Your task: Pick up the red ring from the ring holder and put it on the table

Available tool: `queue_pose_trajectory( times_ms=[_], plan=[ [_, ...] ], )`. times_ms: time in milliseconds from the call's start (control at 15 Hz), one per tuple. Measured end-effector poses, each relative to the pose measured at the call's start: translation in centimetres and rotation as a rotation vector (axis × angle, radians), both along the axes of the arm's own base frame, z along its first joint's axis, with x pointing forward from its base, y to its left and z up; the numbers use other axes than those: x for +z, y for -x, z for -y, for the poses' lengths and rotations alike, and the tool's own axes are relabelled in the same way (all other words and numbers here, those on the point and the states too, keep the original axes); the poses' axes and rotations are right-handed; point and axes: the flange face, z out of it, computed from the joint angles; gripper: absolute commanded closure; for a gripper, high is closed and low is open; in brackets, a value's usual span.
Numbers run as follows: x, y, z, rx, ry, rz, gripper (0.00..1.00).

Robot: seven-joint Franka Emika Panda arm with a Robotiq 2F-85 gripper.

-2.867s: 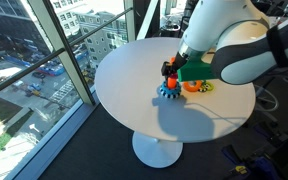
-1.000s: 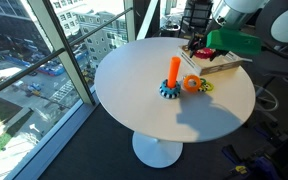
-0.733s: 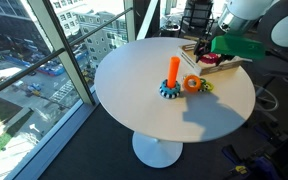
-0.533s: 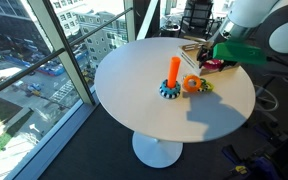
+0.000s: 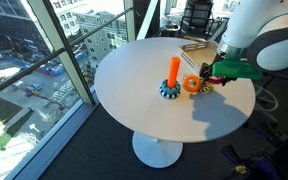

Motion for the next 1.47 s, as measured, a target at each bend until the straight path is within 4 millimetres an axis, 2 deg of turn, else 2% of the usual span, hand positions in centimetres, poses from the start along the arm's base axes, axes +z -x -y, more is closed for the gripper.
queue_pose_trajectory(
  times_ms=[733,1267,1400,1467],
  plan=[
    [-5.2,1.7,0.2,0.036,0.024,-0.173,0.41],
    [-7.3,2.1,0.2,0.065,0.032,-0.224,0.41],
    [-7.5,2.1,0.2,0.072,0.032,-0.231,0.30],
    [-7.6,2.1,0.2,0.076,0.032,-0.232,0.29]
  ],
)
